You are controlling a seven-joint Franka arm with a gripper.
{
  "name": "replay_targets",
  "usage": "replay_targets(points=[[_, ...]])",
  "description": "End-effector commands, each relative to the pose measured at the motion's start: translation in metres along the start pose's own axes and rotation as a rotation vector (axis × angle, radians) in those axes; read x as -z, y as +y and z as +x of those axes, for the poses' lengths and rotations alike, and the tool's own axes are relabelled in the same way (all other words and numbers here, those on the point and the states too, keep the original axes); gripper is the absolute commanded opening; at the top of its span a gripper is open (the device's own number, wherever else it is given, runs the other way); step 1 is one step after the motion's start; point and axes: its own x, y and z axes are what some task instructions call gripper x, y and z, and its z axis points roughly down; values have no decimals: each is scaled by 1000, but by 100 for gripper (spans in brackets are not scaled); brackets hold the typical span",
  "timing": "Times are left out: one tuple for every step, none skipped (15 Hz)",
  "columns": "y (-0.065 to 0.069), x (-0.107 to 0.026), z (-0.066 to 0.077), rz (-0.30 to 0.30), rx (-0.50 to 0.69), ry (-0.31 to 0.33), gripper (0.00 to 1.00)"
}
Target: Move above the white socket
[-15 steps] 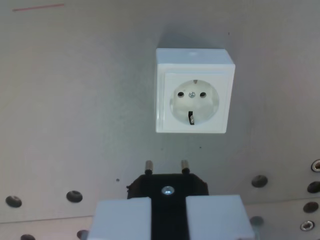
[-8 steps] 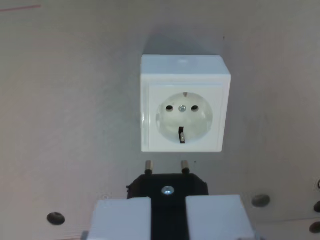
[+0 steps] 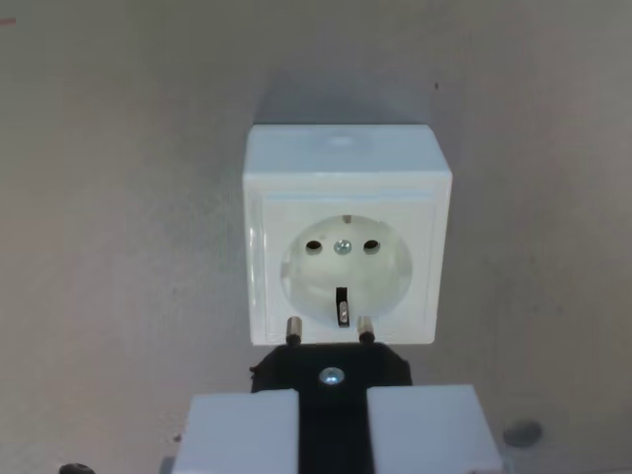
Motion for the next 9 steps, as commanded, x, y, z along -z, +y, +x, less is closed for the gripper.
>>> replay_targets(points=[[6,-9,-7,-27,13,123,0],[6,-11,-8,-27,13,123,0],[7,-13,-8,-27,13,121,0],[8,-15,-9,-28,13,121,0],[8,-17,-9,-28,14,121,0],[8,-18,-9,-28,14,120,0],[9,-19,-9,-27,14,119,0],[9,-21,-9,-27,15,120,0],[9,-21,-10,-27,14,120,0]])
